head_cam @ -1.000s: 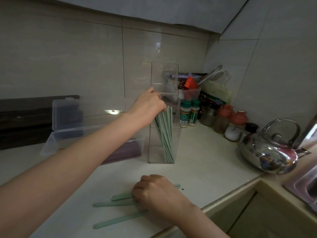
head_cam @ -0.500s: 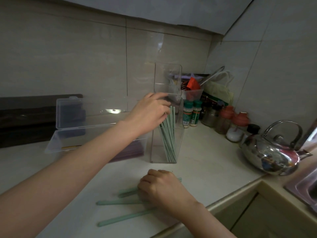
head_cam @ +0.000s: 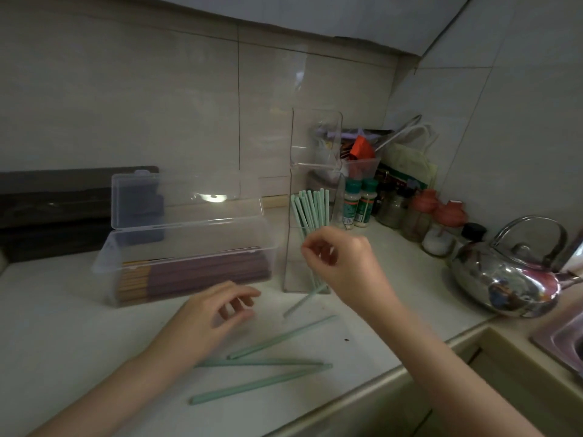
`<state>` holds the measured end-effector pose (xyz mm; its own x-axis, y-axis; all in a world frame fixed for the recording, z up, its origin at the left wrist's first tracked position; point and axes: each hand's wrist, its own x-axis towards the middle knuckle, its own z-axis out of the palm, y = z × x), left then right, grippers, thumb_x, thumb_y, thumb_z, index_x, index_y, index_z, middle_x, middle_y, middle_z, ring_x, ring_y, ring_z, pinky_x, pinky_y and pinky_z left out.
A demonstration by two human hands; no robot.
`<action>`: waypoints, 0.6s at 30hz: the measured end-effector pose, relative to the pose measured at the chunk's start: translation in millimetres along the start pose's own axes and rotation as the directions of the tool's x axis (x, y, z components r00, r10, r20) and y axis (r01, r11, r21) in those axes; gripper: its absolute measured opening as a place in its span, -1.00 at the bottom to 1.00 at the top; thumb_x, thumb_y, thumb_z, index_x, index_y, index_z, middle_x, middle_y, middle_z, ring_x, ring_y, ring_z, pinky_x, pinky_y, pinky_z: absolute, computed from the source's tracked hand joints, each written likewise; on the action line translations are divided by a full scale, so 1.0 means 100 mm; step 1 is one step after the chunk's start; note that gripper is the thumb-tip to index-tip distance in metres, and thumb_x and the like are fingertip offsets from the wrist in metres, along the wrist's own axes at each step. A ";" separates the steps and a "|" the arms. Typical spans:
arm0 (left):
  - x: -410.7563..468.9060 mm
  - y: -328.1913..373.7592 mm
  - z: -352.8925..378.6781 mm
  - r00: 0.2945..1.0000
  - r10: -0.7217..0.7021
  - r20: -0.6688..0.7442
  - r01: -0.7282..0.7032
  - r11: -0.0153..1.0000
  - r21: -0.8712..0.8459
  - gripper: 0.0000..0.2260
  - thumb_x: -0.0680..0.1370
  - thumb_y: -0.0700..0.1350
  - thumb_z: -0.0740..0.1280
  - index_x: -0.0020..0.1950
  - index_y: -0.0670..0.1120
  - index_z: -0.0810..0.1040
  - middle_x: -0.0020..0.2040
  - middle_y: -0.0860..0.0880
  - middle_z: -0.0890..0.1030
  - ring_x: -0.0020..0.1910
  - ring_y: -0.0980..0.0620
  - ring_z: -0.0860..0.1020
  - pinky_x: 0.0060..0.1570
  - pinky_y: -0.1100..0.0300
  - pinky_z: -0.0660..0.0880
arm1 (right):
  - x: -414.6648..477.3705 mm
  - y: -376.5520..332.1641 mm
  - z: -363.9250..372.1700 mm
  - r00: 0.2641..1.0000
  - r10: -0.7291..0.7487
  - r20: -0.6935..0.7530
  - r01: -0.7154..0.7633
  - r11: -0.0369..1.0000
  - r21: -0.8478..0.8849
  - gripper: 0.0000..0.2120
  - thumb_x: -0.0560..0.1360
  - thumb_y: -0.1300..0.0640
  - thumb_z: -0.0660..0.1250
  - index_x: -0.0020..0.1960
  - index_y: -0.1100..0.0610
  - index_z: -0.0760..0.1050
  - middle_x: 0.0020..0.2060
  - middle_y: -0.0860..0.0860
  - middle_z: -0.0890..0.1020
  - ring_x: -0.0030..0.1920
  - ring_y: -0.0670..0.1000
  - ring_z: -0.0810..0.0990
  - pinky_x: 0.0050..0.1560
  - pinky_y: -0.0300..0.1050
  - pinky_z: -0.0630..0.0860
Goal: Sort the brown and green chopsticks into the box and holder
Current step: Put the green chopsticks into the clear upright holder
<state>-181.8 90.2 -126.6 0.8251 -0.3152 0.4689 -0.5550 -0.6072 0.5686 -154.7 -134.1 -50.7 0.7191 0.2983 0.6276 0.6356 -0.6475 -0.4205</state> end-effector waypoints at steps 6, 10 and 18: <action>-0.04 -0.10 0.08 1.000 -0.015 -0.001 0.015 0.990 0.141 -0.72 0.46 0.23 0.19 0.01 0.15 0.58 -0.05 0.27 0.54 -0.02 0.30 0.49 0.02 0.30 0.40 | -0.47 0.10 0.67 0.981 -0.055 0.188 0.049 0.998 0.035 -0.94 0.48 0.13 0.28 -0.13 0.08 0.52 -0.24 -0.04 0.51 -0.26 -0.04 0.49 -0.22 -0.02 0.50; -0.07 -0.14 0.13 0.991 -0.042 0.129 0.028 0.994 0.106 -0.59 0.37 0.38 0.21 -0.02 0.15 0.60 -0.09 0.24 0.54 -0.01 0.28 0.47 0.05 0.29 0.39 | -0.53 0.34 0.77 0.980 0.126 0.153 -0.158 0.965 0.212 -0.98 0.45 0.21 0.38 -0.15 0.11 0.57 -0.24 -0.02 0.56 -0.24 -0.20 0.50 -0.15 -0.36 0.40; -0.07 -0.18 0.16 0.989 -0.039 0.144 0.014 0.984 0.175 -0.70 0.39 0.28 0.20 -0.07 0.18 0.60 -0.14 0.25 0.51 -0.06 0.29 0.46 -0.04 0.29 0.40 | -0.33 0.54 0.38 0.939 0.124 0.319 -0.140 0.990 0.027 -0.92 0.49 0.20 0.35 -0.06 0.13 0.61 -0.21 -0.04 0.56 -0.26 -0.16 0.49 -0.21 -0.38 0.37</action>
<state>-175.8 91.6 -150.9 0.8529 -0.3929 0.3437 -0.5167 -0.7298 0.4478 -133.1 -152.5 -118.9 0.8444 0.4236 0.3281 0.5357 -0.6635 -0.5223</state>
